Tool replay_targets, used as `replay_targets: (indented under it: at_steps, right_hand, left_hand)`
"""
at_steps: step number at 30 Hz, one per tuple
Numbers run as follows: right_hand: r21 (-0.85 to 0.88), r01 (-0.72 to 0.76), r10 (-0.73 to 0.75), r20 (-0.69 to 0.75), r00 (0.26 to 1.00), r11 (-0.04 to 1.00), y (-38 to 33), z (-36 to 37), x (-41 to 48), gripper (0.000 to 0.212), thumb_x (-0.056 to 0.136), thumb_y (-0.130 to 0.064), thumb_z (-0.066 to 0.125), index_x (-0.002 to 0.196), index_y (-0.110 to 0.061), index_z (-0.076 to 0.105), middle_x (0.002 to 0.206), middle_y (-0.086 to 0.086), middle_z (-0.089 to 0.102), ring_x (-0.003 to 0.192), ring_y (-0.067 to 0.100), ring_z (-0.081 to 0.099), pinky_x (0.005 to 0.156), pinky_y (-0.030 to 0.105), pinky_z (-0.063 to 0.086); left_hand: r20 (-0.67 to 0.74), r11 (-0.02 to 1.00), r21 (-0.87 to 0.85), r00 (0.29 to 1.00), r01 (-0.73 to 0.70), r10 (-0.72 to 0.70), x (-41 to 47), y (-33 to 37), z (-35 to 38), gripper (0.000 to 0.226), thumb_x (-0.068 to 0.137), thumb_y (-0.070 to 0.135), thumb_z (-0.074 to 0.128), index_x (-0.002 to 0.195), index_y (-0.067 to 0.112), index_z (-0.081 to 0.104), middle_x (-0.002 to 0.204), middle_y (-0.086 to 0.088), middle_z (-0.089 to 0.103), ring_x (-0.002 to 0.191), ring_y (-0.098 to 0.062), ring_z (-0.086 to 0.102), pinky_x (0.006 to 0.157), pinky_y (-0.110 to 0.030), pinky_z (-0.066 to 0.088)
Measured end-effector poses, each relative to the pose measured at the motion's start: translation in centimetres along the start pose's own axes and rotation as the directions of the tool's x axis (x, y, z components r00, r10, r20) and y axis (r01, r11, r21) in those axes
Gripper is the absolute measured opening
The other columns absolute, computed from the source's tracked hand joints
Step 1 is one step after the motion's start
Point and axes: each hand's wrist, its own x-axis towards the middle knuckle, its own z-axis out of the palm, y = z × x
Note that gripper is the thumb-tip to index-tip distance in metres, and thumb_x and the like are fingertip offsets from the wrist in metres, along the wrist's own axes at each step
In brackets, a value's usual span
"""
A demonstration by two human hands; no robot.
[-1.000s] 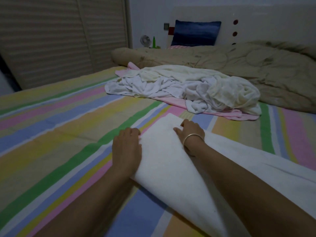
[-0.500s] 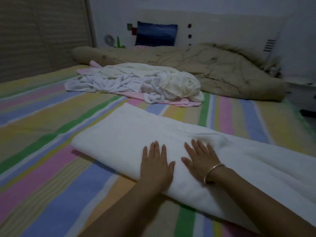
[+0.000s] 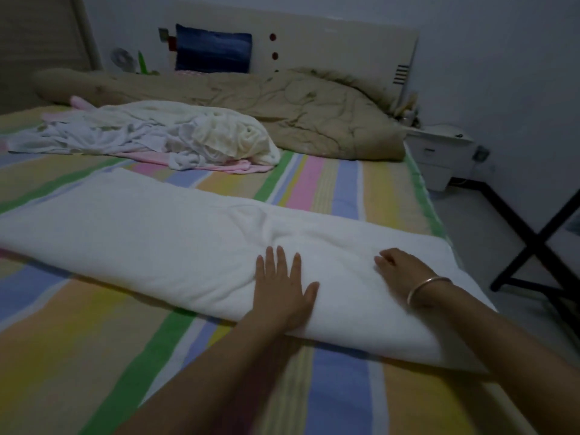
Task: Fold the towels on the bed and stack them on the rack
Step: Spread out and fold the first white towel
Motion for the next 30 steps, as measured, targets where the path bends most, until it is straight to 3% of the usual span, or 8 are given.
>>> replay_targets:
  at_steps: [3, 6, 9, 14, 19, 21, 25, 30]
  right_hand:
    - [0.020, -0.011, 0.013, -0.095, 0.995, 1.000, 2.0, -1.6, 1.3, 0.040, 0.095, -0.046, 0.042, 0.123, -0.021, 0.055, 0.126, 0.009, 0.058, 0.115, 0.031, 0.053, 0.098, 0.038, 0.043]
    - [-0.227, -0.059, 0.067, 0.031, 0.997, 0.972, 3.7, -2.7, 3.3, 0.052, 0.094, -0.055, 0.036, 0.137, -0.025, 0.045, 0.142, 0.009, 0.044, 0.127, 0.033, 0.041, 0.104, 0.041, 0.035]
    - [-0.226, 0.015, 0.015, 0.128, 0.992, 0.974, 4.6, -2.7, 4.5, 0.067, 0.089, -0.061, 0.047, 0.138, -0.016, 0.043, 0.141, 0.011, 0.046, 0.127, 0.030, 0.045, 0.102, 0.033, 0.037]
    - [-0.055, 0.137, -0.125, 0.174, 0.977, 0.989, 4.6, -4.3, 5.1, 0.028, 0.078, -0.045, 0.072, 0.084, -0.021, 0.059, 0.097, 0.006, 0.064, 0.090, 0.025, 0.057, 0.068, 0.027, 0.039]
    - [-0.101, -0.033, 0.068, 0.369, 0.927, 0.994, 5.5, -5.8, 5.2, 0.088, 0.073, -0.065, 0.066, 0.142, -0.018, 0.041, 0.147, 0.003, 0.040, 0.133, 0.024, 0.040, 0.108, 0.031, 0.034]
    - [0.052, -0.136, 0.099, 0.442, 0.892, 0.989, 5.8, -6.1, 5.1, 0.069, 0.075, -0.052, 0.072, 0.127, -0.011, 0.056, 0.129, 0.008, 0.055, 0.120, 0.026, 0.054, 0.096, 0.029, 0.044]
    - [0.465, -0.290, 0.014, 0.510, 0.860, 0.836, 5.9, -6.2, 4.5, 0.018, 0.084, -0.025, 0.068, 0.081, -0.008, 0.065, 0.067, 0.005, 0.068, 0.050, 0.013, 0.064, 0.049, 0.019, 0.049]
    - [0.713, -0.284, -0.032, 0.395, 0.918, 0.641, 6.9, -8.7, 4.4, 0.015, 0.085, -0.021, 0.066, 0.091, -0.007, 0.066, 0.068, 0.011, 0.071, 0.057, 0.022, 0.067, 0.055, 0.029, 0.055]
  left_hand:
    - [0.026, 0.999, -0.005, 0.999, -0.032, 0.032, 0.3, 2.5, 0.5, 0.106, 0.062, 0.068, -0.018, 0.155, 0.019, 0.000, 0.160, -0.017, -0.010, 0.147, -0.030, -0.014, 0.117, -0.049, -0.014]
    - [0.058, 0.999, 0.042, 0.998, -0.005, 0.003, 0.7, 3.5, 0.8, 0.089, 0.082, 0.073, -0.001, 0.155, 0.021, -0.001, 0.161, -0.014, -0.011, 0.147, -0.030, -0.015, 0.116, -0.051, -0.013]
    - [0.094, 0.996, 0.088, 0.995, 0.005, -0.014, 0.8, 3.4, 0.6, 0.077, 0.094, 0.066, 0.018, 0.155, 0.022, -0.002, 0.161, -0.012, -0.010, 0.148, -0.029, -0.015, 0.117, -0.051, -0.012]
    - [0.122, 0.994, 0.108, 0.992, -0.008, -0.005, 1.2, 3.3, 0.5, 0.079, 0.093, 0.068, 0.016, 0.155, 0.023, -0.003, 0.161, -0.012, -0.011, 0.148, -0.028, -0.014, 0.117, -0.050, -0.012]
    - [0.144, 0.992, 0.125, 0.990, -0.009, -0.009, 1.4, 3.1, 0.3, 0.085, 0.085, 0.072, 0.009, 0.155, 0.024, -0.003, 0.161, -0.010, -0.011, 0.148, -0.027, -0.014, 0.117, -0.050, -0.011]
    - [0.154, 0.992, 0.127, 0.988, -0.004, -0.016, 1.4, 3.2, 0.3, 0.092, 0.077, 0.074, 0.003, 0.155, 0.024, -0.002, 0.162, -0.010, -0.010, 0.148, -0.027, -0.012, 0.118, -0.050, -0.010]
    - [0.157, 0.993, 0.122, 0.987, 0.004, -0.024, 1.6, 3.1, 0.2, 0.093, 0.078, 0.077, 0.003, 0.155, 0.025, -0.001, 0.162, -0.009, -0.009, 0.148, -0.026, -0.012, 0.118, -0.049, -0.009]
    - [0.130, 0.999, 0.050, 0.991, 0.005, -0.011, 2.0, 3.7, -0.3, 0.084, 0.088, 0.074, 0.010, 0.155, 0.025, -0.002, 0.162, -0.009, -0.008, 0.149, -0.024, -0.009, 0.120, -0.045, -0.006]
